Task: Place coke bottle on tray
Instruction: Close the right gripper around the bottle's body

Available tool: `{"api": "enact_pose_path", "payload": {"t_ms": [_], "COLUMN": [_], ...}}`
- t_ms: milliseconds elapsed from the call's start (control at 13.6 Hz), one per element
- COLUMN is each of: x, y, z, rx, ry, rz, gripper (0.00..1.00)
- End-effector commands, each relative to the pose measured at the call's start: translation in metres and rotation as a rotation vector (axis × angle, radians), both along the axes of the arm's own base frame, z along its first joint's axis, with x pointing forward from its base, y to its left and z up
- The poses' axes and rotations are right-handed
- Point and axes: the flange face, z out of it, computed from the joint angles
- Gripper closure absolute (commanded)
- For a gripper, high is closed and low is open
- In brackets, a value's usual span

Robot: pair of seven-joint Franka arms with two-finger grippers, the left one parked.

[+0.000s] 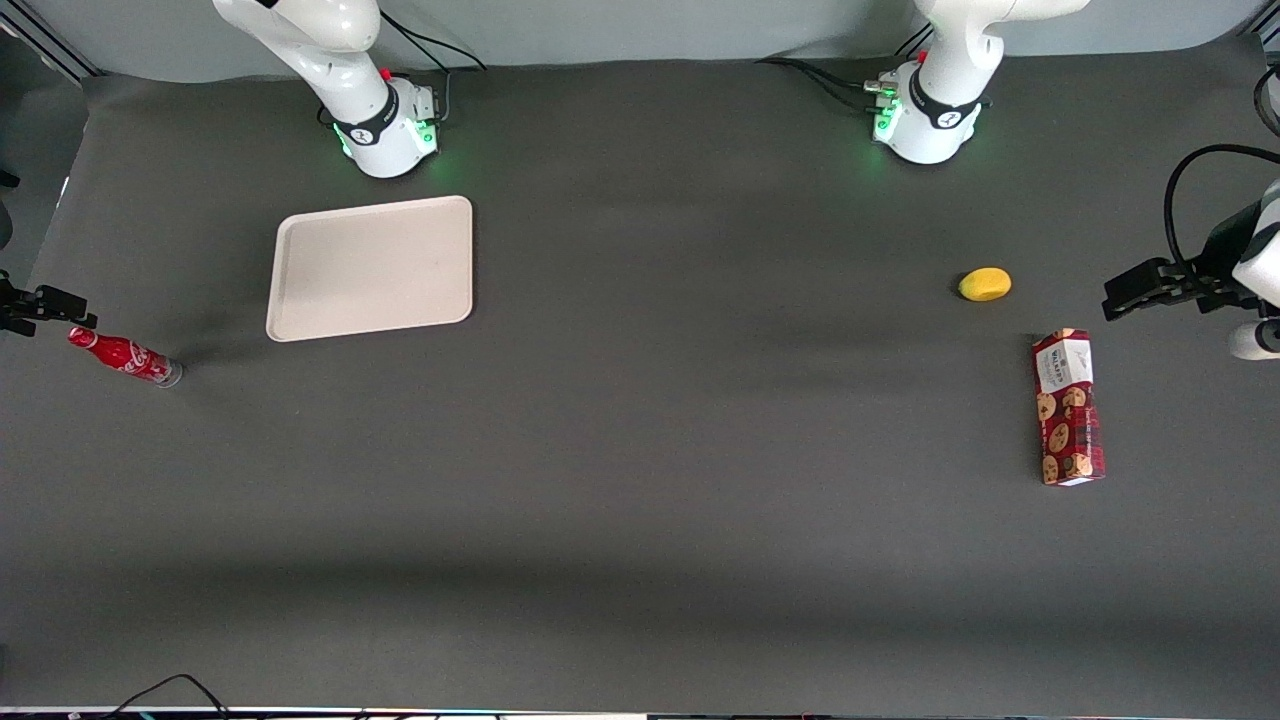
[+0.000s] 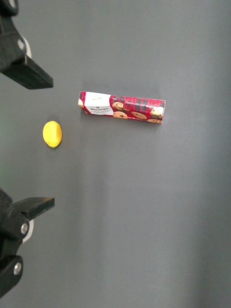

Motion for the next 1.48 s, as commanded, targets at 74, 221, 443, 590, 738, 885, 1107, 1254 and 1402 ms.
{"api": "enact_pose_path", "payload": {"t_ms": [74, 221, 443, 590, 738, 885, 1107, 1254, 1402], "x": [-0.002, 0.000, 0.000, 0.002, 0.007, 0.006, 0.006, 0.007, 0.007], "y": [-0.002, 0.001, 0.003, 0.004, 0.008, 0.003, 0.005, 0.006, 0.006], "z": [-0.019, -0.026, -0.037, -0.038, -0.043, -0.048, -0.049, -0.051, -0.051], "rx": [-0.005, 0.004, -0.002, -0.003, -0.008, -0.006, -0.003, -0.001, -0.001], "ry": [-0.025, -0.029, -0.036, -0.036, -0.043, -0.052, -0.048, -0.046, -0.044], "rz": [0.019, 0.013, 0.011, 0.014, 0.024, 0.006, 0.009, 0.011, 0.013], "gripper": [0.00, 0.00, 0.00, 0.01, 0.13, 0.29, 0.46, 0.51, 0.51]}}
